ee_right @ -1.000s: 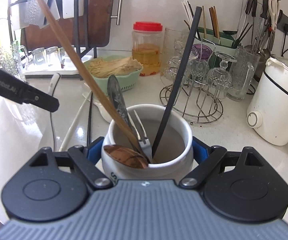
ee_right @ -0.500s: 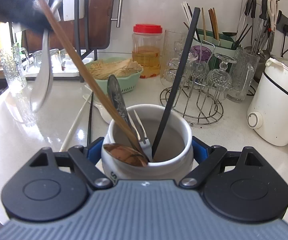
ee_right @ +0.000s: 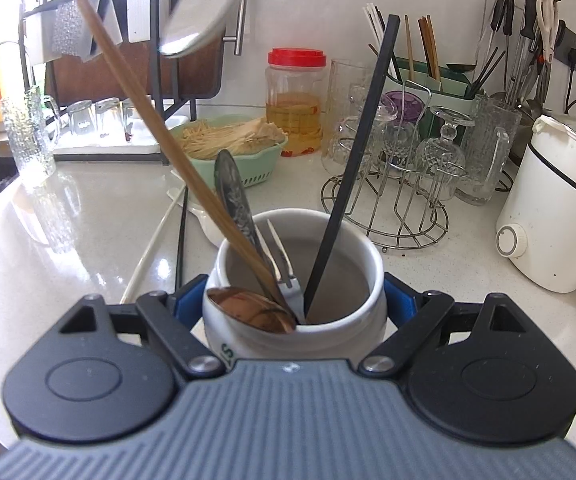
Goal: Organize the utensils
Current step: 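Lift the white spoon and carry it over the jar with the left gripper, then lower the white spoon into the jar and open the left gripper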
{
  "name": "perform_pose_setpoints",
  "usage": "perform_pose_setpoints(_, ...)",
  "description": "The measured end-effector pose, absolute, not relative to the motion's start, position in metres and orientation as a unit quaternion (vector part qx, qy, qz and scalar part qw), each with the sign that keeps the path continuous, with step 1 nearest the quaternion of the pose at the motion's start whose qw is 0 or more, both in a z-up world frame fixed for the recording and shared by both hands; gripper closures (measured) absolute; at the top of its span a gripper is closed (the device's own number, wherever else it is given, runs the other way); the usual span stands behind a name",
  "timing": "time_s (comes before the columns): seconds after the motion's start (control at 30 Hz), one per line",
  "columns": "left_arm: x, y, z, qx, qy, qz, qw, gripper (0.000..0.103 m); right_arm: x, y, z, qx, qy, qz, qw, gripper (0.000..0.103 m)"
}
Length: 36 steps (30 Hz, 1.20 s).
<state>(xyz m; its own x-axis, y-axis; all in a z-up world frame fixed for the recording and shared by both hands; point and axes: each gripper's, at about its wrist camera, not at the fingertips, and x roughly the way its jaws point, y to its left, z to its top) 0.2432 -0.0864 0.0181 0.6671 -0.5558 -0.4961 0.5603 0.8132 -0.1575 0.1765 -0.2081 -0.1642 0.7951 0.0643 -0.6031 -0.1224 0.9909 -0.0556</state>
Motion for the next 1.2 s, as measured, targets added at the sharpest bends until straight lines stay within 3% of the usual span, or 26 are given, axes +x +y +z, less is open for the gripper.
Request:
perform_pose_setpoints(0.57,0.243,-0.141,-0.059,0.038,0.330,-0.332,0.883,0.087,0.172,-0.210,-0.166,-0.049,0.305,0.061,0.949,0.012)
perform_pose_setpoints(1.2,0.236,-0.167,-0.066,0.118,0.403,-0.338,0.842,0.087,0.170,-0.213,-0.168,-0.055,0.293,0.075,0.952,0.012)
